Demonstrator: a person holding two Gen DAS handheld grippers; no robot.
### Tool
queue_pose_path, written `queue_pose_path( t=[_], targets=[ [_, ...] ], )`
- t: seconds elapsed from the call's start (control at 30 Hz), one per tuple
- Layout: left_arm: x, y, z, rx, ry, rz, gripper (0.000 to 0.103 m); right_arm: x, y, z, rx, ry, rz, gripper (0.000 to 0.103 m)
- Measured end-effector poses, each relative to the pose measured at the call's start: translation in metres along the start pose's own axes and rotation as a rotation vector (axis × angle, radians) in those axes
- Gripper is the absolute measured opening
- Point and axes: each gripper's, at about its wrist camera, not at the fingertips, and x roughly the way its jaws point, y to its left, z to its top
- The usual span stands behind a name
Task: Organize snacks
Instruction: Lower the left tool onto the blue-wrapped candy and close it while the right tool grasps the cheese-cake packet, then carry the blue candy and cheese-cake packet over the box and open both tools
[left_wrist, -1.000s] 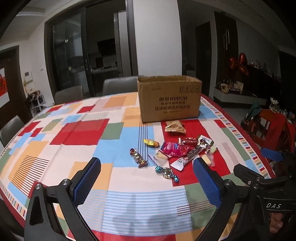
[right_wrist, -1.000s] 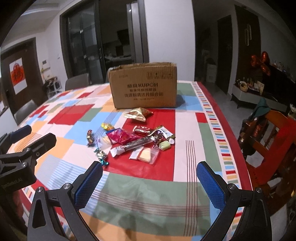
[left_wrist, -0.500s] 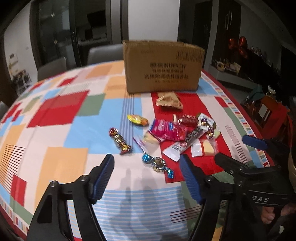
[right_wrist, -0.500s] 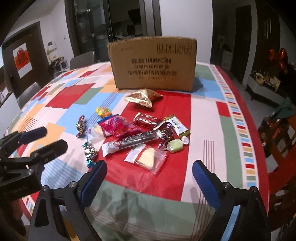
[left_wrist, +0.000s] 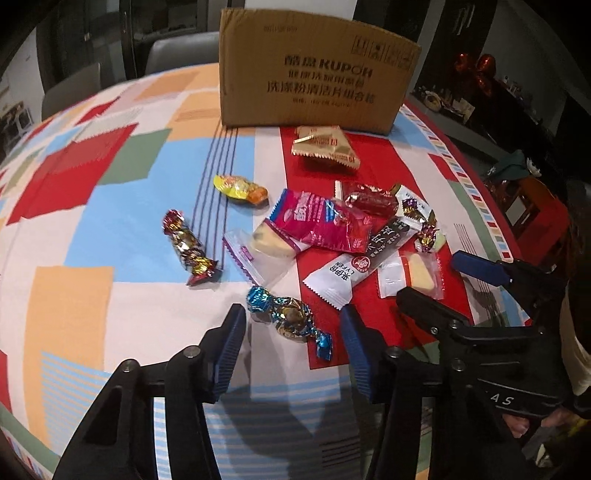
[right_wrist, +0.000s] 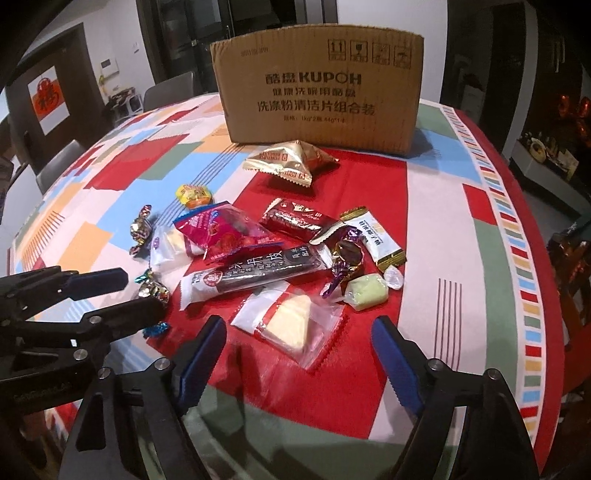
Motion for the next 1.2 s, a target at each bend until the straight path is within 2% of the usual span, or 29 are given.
queue_pose_path(
  t=[0.27, 0.4, 0.5, 0.53, 0.63, 0.7, 0.87, 0.9, 1.03, 1.2],
  targets=[
    [0.009, 0.002, 0.005, -0.016, 0.015, -0.005, 0.042, 0.012, 0.0, 0.006, -0.002, 0.012, -0.011, 0.08],
    [0.011, 0.002, 0.005, -0.015, 0.022, -0.015, 0.032, 0.015, 0.003, 0.007, -0.021, 0.005, -0.032, 0.079],
    [0.011, 0.003, 0.004, -0.019, 0.026, -0.026, 0.031, 0.014, 0.01, 0.006, -0.054, -0.003, -0.059, 0.065],
    [0.011, 0.003, 0.004, -0.022, 0.026, -0.029, 0.025, 0.013, 0.012, 0.006, -0.055, -0.004, -0.057, 0.064],
    [0.011, 0.005, 0.003, -0.031, 0.029, -0.041, 0.023, 0.012, 0.013, 0.005, -0.046, -0.009, -0.064, 0.058],
    [0.011, 0.006, 0.002, -0.037, 0.028, -0.048, 0.023, 0.009, 0.013, 0.004, -0.043, -0.025, -0.074, 0.047],
    [0.005, 0.007, -0.002, -0.042, 0.019, -0.061, 0.023, 0.004, 0.011, 0.003, -0.023, -0.032, -0.075, 0.044],
    [0.003, 0.007, -0.002, -0.041, 0.014, -0.061, 0.023, 0.001, 0.012, 0.002, -0.018, -0.034, -0.075, 0.041],
    [-0.011, 0.004, -0.003, -0.027, -0.027, -0.055, 0.023, -0.009, 0.016, -0.001, -0.021, -0.05, -0.073, 0.036],
    [-0.029, -0.003, -0.005, 0.008, -0.083, -0.051, 0.023, -0.024, 0.019, -0.006, -0.013, -0.073, -0.067, 0.035]
  ],
)
